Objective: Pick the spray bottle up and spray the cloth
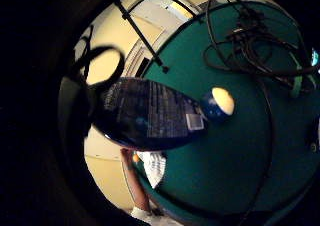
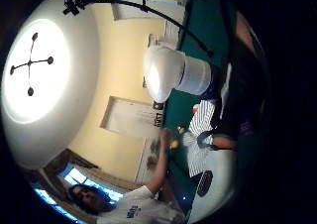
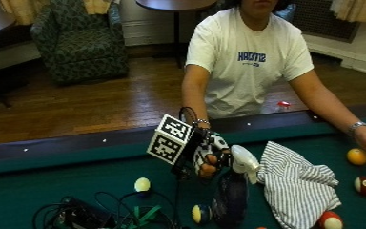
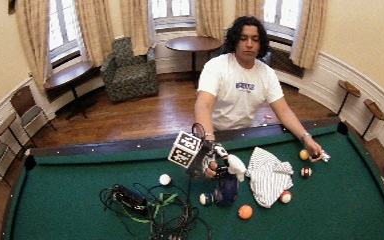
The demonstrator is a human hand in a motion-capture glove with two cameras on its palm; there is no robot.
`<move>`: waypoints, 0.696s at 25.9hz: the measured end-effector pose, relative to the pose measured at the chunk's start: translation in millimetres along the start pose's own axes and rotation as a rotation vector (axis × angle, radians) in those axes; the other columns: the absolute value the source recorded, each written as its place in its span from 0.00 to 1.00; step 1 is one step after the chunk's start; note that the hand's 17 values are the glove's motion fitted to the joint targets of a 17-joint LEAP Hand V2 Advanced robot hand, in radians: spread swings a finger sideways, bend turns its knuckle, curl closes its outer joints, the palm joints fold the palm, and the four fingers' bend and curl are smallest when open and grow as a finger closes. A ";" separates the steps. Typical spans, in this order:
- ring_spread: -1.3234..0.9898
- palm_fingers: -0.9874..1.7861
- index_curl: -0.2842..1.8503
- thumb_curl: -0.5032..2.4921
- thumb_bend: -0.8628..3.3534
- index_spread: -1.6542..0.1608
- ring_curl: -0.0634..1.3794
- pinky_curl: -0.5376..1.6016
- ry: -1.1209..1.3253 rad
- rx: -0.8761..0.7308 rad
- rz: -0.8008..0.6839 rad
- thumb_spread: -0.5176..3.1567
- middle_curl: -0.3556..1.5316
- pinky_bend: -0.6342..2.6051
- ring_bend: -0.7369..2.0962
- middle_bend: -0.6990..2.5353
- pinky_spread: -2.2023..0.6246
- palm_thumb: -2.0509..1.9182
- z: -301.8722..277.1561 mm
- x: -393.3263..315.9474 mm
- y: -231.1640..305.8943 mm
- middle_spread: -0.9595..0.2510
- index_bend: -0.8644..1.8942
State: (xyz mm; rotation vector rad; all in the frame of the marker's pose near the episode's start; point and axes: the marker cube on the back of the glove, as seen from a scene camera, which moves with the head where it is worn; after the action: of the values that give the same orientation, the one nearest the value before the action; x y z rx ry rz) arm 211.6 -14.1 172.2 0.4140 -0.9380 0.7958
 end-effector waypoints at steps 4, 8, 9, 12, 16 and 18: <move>0.47 0.85 0.31 0.34 0.23 0.74 0.34 0.47 0.009 0.015 -0.011 0.32 0.43 0.38 0.47 0.32 0.72 0.80 -4.5 2.9 1.8 0.59 0.44; 0.47 0.86 0.34 0.35 0.22 0.74 0.37 0.49 -0.028 -0.001 -0.008 0.30 0.46 0.40 0.50 0.36 0.72 0.81 -5.0 3.9 2.7 0.59 0.48; 0.47 0.86 0.34 0.36 0.22 0.75 0.38 0.50 -0.046 -0.008 -0.002 0.29 0.46 0.41 0.50 0.36 0.72 0.81 -4.4 4.1 2.7 0.59 0.49; 0.47 0.84 0.36 0.37 0.22 0.75 0.40 0.51 -0.100 -0.029 0.018 0.27 0.49 0.42 0.52 0.39 0.73 0.81 -1.8 4.5 2.0 0.59 0.52; 0.47 0.80 0.38 0.37 0.21 0.76 0.43 0.52 -0.143 -0.046 0.036 0.25 0.51 0.42 0.54 0.40 0.72 0.80 2.1 3.9 0.8 0.59 0.53; 0.47 0.78 0.38 0.37 0.20 0.76 0.43 0.52 -0.159 -0.049 0.041 0.27 0.51 0.42 0.54 0.40 0.71 0.79 3.9 3.4 0.6 0.59 0.51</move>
State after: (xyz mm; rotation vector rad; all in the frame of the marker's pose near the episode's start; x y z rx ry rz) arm 210.2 -14.7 177.1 0.4211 -1.1152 0.7842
